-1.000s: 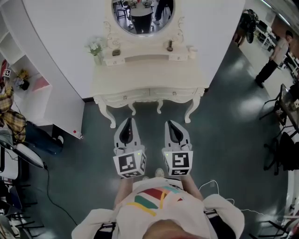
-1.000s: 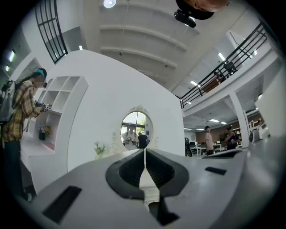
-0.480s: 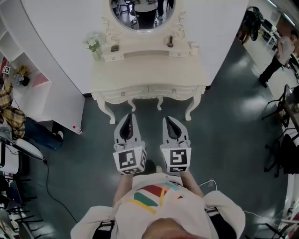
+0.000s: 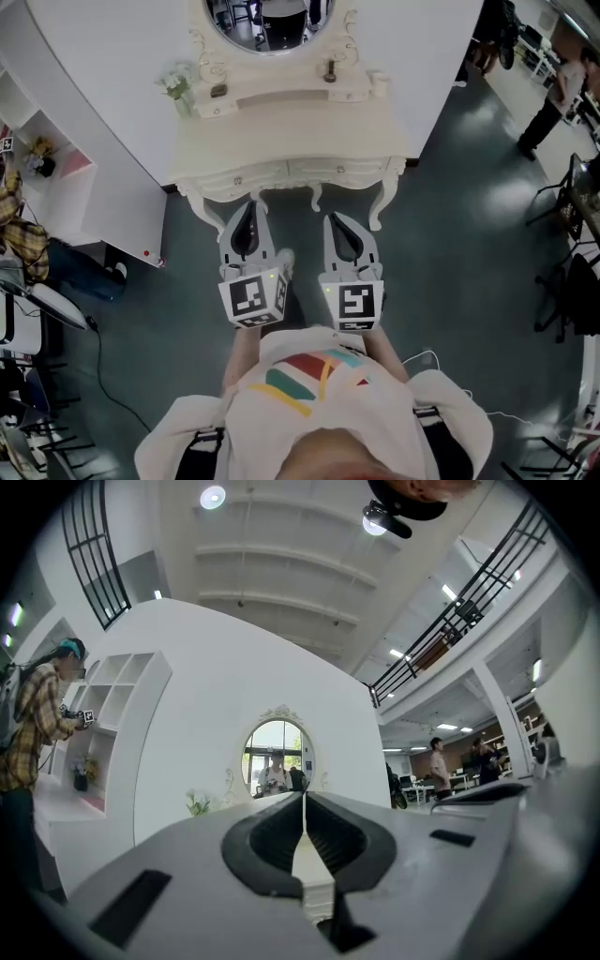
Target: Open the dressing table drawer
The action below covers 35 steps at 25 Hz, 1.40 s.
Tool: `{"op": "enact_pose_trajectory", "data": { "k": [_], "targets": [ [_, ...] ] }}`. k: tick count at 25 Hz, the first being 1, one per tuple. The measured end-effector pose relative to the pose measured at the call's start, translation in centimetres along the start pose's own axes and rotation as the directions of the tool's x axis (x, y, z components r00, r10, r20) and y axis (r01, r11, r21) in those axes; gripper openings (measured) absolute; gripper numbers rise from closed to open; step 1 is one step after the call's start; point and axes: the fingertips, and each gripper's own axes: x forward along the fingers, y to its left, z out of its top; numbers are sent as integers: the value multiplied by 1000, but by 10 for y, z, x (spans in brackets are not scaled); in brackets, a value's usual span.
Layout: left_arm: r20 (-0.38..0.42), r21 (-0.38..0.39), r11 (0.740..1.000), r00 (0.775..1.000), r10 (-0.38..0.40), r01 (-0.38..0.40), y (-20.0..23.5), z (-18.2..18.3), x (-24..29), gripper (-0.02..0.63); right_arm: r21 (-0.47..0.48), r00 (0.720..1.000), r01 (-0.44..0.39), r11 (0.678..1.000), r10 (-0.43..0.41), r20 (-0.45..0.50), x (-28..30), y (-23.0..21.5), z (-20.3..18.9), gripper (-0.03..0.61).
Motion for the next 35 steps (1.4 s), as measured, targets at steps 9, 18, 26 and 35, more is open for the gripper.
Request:
{"op": "enact_pose_trajectory", "data": {
  "k": [9,18,26,35],
  "targets": [
    [53,-33,999,999,0,2,14,0,34,11,-16,1000,4,1000,-4,-10,35,-12,-5,0],
    [46,-54,998,999,-12,15,31,-23,97,11,-62,999,11,998,-13,-31,94,-23,-24,0],
    [26,13,999,999,-31,30,46,-41,162,11,-63,999,-9,998,7,-39,170,-33,-37,0],
    [-17,-34,998,999,-48,47,93,-58,271,11,-54,998,-7,999,4,-56,297,-48,-32,0]
  ]
}}
